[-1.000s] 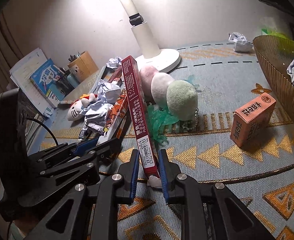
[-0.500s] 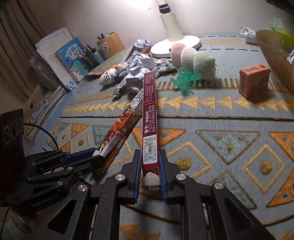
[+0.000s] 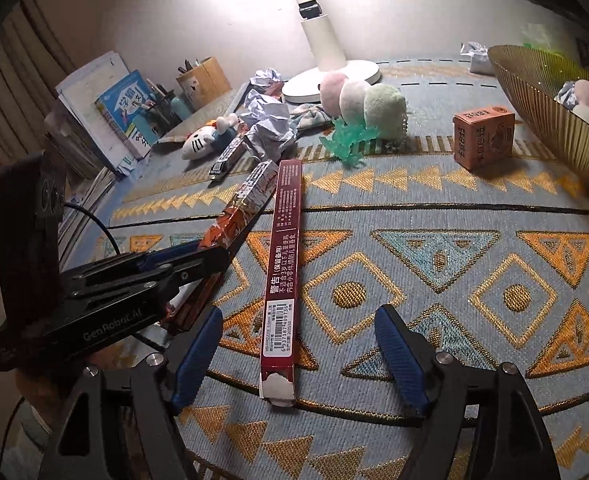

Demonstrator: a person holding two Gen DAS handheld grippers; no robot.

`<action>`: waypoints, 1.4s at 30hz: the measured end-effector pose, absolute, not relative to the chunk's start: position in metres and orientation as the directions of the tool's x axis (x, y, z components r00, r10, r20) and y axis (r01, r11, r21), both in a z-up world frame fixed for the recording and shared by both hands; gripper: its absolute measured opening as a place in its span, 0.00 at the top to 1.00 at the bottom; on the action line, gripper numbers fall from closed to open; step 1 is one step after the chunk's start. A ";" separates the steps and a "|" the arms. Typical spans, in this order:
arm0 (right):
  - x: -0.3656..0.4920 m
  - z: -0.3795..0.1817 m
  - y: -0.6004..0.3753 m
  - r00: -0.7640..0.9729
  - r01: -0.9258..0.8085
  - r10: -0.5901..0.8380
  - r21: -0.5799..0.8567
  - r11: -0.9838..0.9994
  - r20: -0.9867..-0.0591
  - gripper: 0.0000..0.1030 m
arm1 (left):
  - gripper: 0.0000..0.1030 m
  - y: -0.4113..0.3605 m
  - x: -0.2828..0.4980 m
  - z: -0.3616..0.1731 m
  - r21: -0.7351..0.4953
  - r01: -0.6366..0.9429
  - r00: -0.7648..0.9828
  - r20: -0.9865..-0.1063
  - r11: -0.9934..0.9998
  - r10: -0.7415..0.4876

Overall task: Organize objects
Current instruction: 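Carry both long boxes over the amber bowl and open both tools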

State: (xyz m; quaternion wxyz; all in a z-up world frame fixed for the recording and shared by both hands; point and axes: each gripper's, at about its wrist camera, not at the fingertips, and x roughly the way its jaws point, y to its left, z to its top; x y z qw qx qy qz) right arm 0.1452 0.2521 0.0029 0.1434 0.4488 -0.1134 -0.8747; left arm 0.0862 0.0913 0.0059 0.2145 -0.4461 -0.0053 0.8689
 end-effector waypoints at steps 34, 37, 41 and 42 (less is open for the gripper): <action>0.137 0.000 0.228 -0.585 0.165 -0.191 0.114 -0.980 -0.788 0.22 | 0.80 0.098 0.092 0.005 -0.008 -0.379 -0.586 -0.772 -0.925 0.247; 0.131 0.003 0.219 -0.589 0.186 -0.193 0.101 -0.977 -0.785 0.23 | 0.80 0.077 0.096 0.007 -0.006 -0.337 -0.593 -0.775 -0.942 0.217; 0.113 0.003 0.208 -0.584 0.178 -0.193 0.108 -0.978 -0.788 0.35 | 0.80 0.043 0.101 0.008 -0.055 -0.293 -0.584 -0.780 -0.955 0.224; 0.107 0.001 0.207 -0.572 0.170 -0.197 0.120 -0.978 -0.797 0.36 | 0.80 0.039 0.101 0.007 -0.057 -0.289 -0.584 -0.780 -0.956 0.223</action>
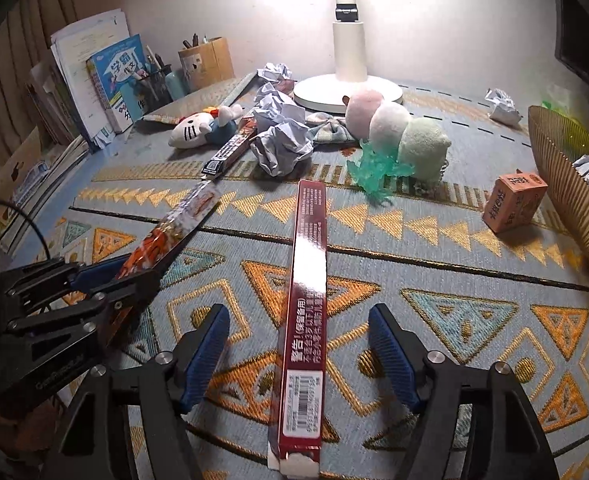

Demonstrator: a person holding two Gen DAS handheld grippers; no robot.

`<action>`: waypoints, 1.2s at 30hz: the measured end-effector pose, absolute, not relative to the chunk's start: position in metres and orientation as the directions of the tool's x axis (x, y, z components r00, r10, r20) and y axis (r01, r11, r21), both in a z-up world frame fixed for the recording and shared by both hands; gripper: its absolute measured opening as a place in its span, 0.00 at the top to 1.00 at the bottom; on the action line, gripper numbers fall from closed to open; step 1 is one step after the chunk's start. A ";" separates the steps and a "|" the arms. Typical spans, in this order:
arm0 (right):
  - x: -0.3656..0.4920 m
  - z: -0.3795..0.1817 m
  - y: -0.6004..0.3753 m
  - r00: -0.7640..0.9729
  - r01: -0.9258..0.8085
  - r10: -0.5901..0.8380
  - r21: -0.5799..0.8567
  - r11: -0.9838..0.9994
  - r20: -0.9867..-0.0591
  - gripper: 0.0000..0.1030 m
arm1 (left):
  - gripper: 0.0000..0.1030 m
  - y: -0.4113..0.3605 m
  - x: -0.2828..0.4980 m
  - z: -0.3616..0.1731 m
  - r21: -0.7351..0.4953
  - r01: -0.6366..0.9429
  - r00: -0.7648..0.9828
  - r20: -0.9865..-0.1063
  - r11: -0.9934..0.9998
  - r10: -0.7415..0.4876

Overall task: Organize objects
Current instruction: 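Carry both long boxes over the amber bowl and open both tools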

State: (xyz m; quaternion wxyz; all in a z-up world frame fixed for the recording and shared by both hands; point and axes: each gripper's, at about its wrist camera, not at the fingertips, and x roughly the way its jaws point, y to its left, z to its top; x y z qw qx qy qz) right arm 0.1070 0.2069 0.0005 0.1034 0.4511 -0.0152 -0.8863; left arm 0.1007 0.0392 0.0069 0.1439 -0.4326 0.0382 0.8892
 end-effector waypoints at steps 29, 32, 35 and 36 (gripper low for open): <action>0.156 0.130 0.435 -0.817 -0.194 -0.037 0.334 -0.922 -0.575 0.83 | 0.79 0.255 0.065 0.129 -0.099 -0.643 -0.572 -0.598 -0.760 0.562; 0.145 0.136 0.483 -0.811 -0.303 0.031 0.375 -0.876 -0.584 0.83 | 0.79 0.293 0.038 0.131 -0.144 -0.653 -0.541 -0.599 -0.744 0.591; 0.130 0.136 0.516 -0.808 -0.349 0.049 0.409 -0.843 -0.587 0.83 | 0.79 0.320 0.013 0.125 -0.173 -0.655 -0.515 -0.610 -0.735 0.603; 0.125 0.135 0.523 -0.804 -0.362 0.058 0.411 -0.836 -0.591 0.83 | 0.79 0.327 0.007 0.124 -0.184 -0.664 -0.505 -0.605 -0.725 0.616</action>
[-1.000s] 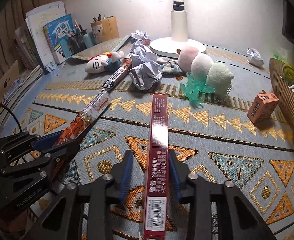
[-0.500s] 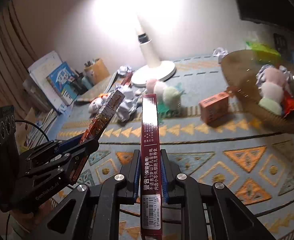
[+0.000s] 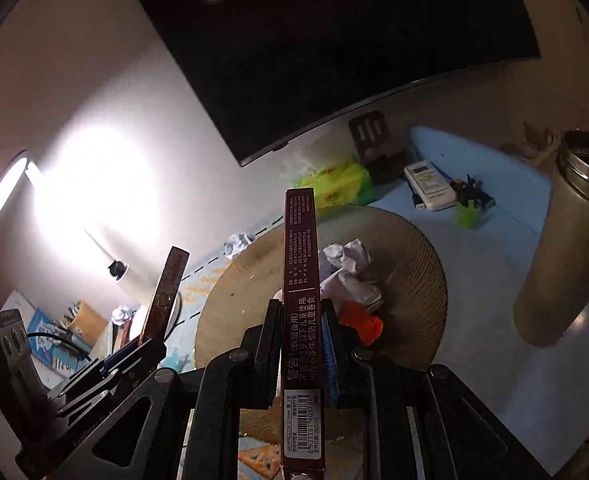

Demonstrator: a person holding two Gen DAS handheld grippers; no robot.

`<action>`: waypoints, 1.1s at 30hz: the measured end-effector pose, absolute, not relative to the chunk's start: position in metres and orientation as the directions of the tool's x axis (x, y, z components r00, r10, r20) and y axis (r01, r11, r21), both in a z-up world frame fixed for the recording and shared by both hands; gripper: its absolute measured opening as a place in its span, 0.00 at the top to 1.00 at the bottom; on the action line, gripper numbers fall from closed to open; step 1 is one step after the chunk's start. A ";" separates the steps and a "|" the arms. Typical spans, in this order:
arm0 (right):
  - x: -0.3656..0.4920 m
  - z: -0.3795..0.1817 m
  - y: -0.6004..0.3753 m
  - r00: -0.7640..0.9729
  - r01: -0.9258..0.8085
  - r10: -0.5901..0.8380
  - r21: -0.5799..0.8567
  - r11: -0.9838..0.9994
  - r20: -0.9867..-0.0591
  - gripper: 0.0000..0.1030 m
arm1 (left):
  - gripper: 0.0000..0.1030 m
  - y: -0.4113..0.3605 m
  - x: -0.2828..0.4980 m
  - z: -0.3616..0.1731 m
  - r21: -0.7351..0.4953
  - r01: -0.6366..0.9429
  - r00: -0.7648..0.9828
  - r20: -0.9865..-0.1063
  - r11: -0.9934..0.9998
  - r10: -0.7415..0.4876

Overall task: Organize objects
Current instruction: 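Carry both long boxes over the amber bowl and open both tools, then withdraw both open tools from the bowl back over the rug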

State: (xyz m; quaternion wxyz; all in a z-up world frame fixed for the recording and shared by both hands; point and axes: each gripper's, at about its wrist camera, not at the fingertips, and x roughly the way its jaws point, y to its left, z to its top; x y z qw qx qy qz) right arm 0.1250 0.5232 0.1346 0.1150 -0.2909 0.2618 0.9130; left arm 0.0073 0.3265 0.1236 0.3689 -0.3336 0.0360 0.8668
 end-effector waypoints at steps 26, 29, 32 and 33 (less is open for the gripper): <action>0.130 0.109 0.387 -0.759 -0.089 -0.131 0.301 -0.950 -0.638 0.32 | 0.70 0.167 0.057 0.108 -0.243 -0.414 -0.615 -0.635 -0.877 0.467; 0.122 0.089 0.344 -0.719 0.001 -0.193 0.276 -0.961 -0.668 0.32 | 0.70 0.120 0.068 0.094 -0.193 -0.298 -0.666 -0.659 -0.935 0.348; 0.112 0.062 0.307 -0.677 0.053 -0.199 0.223 -0.973 -0.708 0.32 | 0.70 0.077 0.071 0.074 -0.151 -0.160 -0.687 -0.692 -0.976 0.220; 0.108 0.053 0.295 -0.661 0.066 -0.199 0.207 -0.976 -0.724 0.32 | 0.70 0.064 0.070 0.067 -0.129 -0.107 -0.688 -0.706 -0.986 0.167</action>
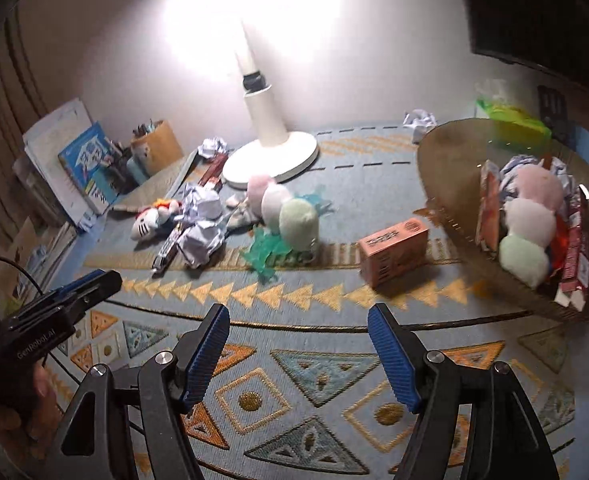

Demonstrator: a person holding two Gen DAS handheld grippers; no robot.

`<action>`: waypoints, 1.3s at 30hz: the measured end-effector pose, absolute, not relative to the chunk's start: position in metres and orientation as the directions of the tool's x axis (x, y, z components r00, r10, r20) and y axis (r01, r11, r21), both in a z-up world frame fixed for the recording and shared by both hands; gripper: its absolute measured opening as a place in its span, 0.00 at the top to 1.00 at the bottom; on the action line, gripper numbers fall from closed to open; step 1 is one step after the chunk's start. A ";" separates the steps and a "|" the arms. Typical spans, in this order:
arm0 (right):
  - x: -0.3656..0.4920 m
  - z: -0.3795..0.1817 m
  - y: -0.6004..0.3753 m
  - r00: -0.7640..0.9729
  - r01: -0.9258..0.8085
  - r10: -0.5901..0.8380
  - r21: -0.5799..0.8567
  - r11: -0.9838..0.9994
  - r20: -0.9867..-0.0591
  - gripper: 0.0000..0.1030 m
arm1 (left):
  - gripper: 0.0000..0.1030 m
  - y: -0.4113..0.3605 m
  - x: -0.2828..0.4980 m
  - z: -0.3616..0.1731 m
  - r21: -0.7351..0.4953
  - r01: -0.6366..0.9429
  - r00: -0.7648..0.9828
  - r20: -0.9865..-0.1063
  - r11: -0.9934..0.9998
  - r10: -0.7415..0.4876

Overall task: Organize objects
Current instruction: 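Withdraw both open tools from the bowl back over the rug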

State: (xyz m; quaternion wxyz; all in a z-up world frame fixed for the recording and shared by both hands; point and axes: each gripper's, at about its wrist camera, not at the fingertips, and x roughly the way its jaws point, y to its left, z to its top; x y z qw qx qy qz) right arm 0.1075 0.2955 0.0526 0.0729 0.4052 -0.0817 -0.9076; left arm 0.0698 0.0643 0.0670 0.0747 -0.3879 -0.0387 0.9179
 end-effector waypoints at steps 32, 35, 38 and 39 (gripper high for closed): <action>0.078 -0.006 0.238 -0.545 0.142 -0.071 -0.009 -0.990 -0.835 0.00 | 0.00 0.056 0.044 -0.012 -0.004 -0.078 -0.579 -0.814 -0.997 0.048; 0.078 -0.006 0.237 -0.547 0.145 -0.071 -0.010 -0.989 -0.834 0.00 | 0.00 0.056 0.042 -0.010 -0.003 -0.083 -0.576 -0.816 -0.997 0.051; 0.079 -0.006 0.237 -0.546 0.147 -0.072 -0.011 -0.989 -0.835 0.00 | 0.00 0.055 0.045 -0.002 -0.005 -0.100 -0.565 -0.823 -0.995 0.061; 0.079 -0.006 0.236 -0.545 0.148 -0.072 -0.011 -0.989 -0.835 0.00 | 0.00 0.056 0.043 0.001 -0.009 -0.123 -0.557 -0.827 -0.992 0.077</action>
